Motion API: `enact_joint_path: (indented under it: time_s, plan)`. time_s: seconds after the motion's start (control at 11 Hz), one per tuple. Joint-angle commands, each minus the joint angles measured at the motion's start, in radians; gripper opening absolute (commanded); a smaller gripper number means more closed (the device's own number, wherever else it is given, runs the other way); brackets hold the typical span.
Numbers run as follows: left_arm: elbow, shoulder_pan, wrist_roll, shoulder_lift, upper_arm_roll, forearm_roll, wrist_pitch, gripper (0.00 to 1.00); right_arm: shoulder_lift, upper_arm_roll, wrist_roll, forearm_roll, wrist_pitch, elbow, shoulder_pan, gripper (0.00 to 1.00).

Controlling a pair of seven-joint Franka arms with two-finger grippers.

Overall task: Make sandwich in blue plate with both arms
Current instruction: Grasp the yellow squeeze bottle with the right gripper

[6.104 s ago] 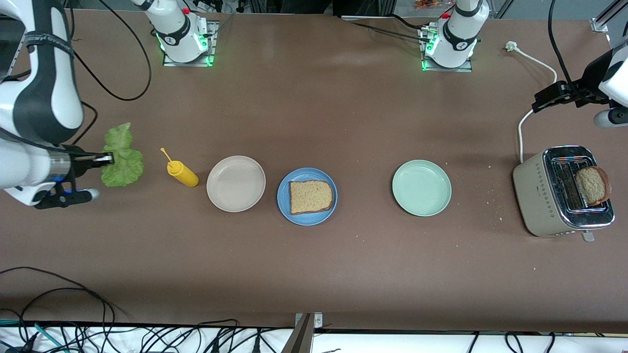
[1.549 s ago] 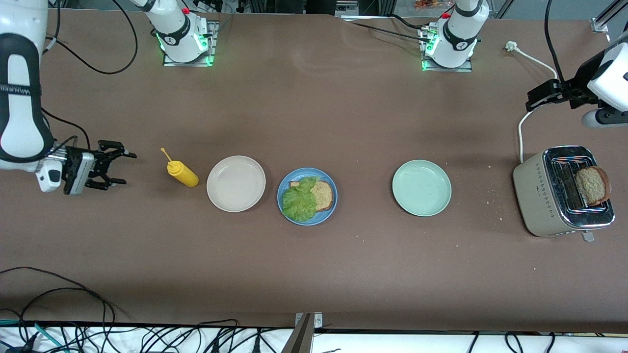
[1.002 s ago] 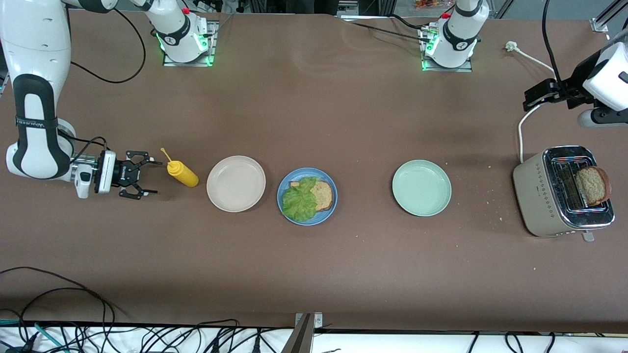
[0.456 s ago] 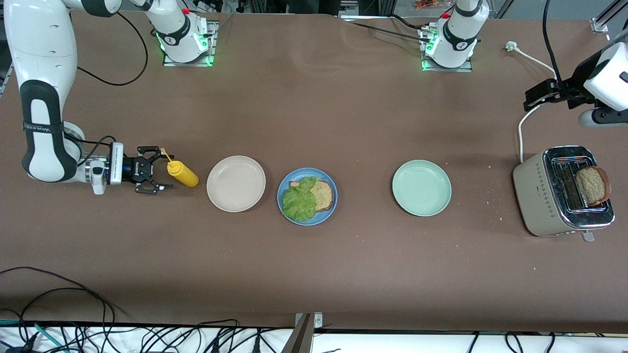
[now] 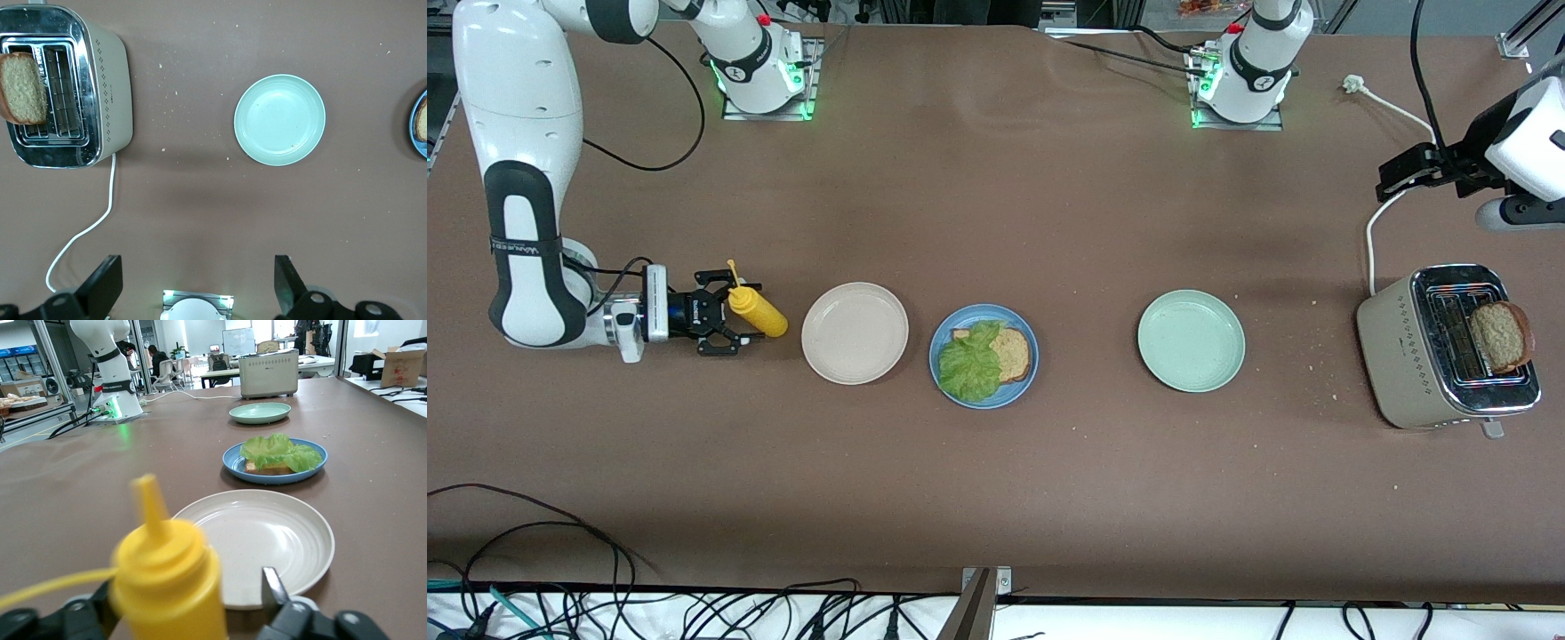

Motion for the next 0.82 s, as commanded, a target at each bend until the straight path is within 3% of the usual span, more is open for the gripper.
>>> enact_joint_path:
  time_s: [0.0,0.36,0.55,0.73]
  plan:
    - [0.017,0.002,0.022,0.003,-0.003,0.028,-0.011,1.00,0.026,0.006,0.044,0.019,-0.024,0.044,-0.006,0.15]
    - [0.016,0.002,0.024,0.003,-0.003,0.028,-0.011,1.00,0.026,0.008,0.316,-0.091,-0.019,0.159,0.037,0.01]
    - [0.016,0.002,0.024,0.003,-0.003,0.028,-0.011,1.00,0.022,0.006,0.409,-0.125,-0.019,0.195,0.070,0.00]
    - [0.017,0.002,0.024,0.003,-0.003,0.028,-0.011,1.00,0.020,0.006,0.653,-0.238,-0.018,0.310,0.121,0.00]
